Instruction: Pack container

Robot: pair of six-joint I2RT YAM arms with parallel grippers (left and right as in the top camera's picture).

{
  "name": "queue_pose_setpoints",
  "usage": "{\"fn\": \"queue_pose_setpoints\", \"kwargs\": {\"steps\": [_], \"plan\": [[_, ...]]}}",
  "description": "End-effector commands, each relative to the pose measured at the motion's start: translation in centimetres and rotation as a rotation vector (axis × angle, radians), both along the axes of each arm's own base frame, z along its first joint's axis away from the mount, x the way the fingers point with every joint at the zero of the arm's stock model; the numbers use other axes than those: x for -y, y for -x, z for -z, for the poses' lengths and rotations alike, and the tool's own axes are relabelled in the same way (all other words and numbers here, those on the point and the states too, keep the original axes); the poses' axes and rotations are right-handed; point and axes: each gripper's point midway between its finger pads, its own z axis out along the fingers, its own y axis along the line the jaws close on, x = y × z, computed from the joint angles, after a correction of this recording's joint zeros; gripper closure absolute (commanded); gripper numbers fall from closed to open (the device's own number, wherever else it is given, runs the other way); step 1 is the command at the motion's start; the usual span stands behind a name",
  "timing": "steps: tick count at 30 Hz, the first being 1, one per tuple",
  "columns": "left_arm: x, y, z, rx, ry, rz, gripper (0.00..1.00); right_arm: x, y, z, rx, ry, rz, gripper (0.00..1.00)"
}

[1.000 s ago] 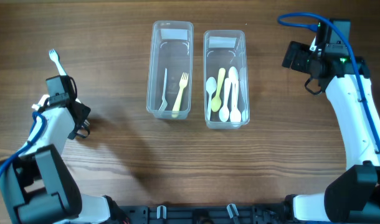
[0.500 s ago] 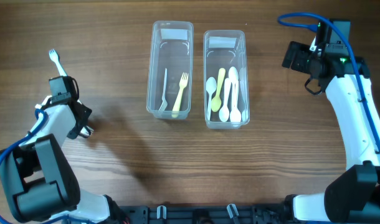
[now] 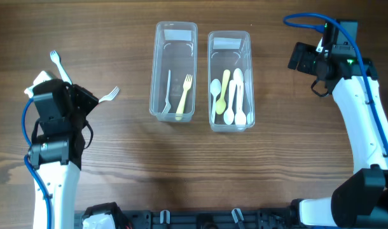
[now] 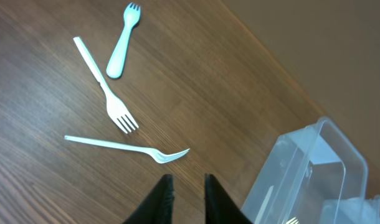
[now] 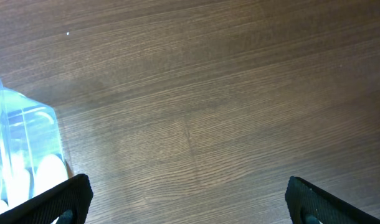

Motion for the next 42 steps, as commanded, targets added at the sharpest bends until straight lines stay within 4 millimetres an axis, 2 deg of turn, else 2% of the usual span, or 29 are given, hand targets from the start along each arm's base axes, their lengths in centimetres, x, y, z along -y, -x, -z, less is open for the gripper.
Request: {"fn": "queue_pose_setpoints", "kwargs": {"steps": [1, 2, 5, 9, 10, 15, 19, 24, 30, 33, 37, 42], "plan": [[-0.2, -1.0, 1.9, -0.068, -0.090, 0.077, 0.55, 0.2, -0.1, -1.5, 0.037, 0.014, -0.005, 0.00], [-0.8, -1.3, 3.0, -0.108, -0.119, 0.063, 0.49, 0.2, -0.1, -1.5, 0.037, 0.014, -0.005, 0.00], [-2.8, -3.1, 6.7, -0.208, -0.219, 0.041, 0.48, 0.2, -0.1, -1.5, 0.037, 0.014, -0.005, 0.00], [-3.2, -6.0, 11.4, -0.241, -0.209, 0.053, 0.46, 0.2, -0.1, -1.5, 0.037, 0.013, -0.005, 0.00], [-3.2, -6.3, 12.4, -0.256, -0.206, 0.055, 0.46, 0.2, -0.1, -1.5, 0.037, 0.014, -0.005, 0.00], [-4.1, -5.4, 16.9, -0.379, -0.226, 0.029, 0.45, 0.2, -0.1, -1.5, 0.037, 0.013, -0.005, 0.00], [-4.2, -4.3, 19.0, -0.457, -0.226, 0.028, 0.44, 0.2, -0.1, -1.5, 0.037, 0.014, -0.005, 0.00], [-4.1, -4.0, 19.3, -0.475, -0.220, 0.029, 0.43, 0.2, -0.1, -1.5, 0.037, 0.014, -0.005, 0.00], [-3.5, -1.0, 20.6, -0.588, -0.138, -0.022, 0.47, 0.2, -0.1, -1.5, 0.037, 0.014, -0.005, 0.00], [-2.4, -1.4, 20.4, -0.558, -0.076, 0.004, 0.50, 0.2, -0.1, -1.5, 0.037, 0.013, -0.005, 0.00], [-2.2, -2.7, 16.4, -0.437, -0.079, 0.009, 0.51, 0.2, -0.1, -1.5, 0.037, 0.014, -0.005, 0.00], [-1.6, -3.5, 9.4, -0.240, -0.082, 0.029, 0.51, 0.2, -0.1, -1.5, 0.037, 0.014, -0.005, 0.00]]}}
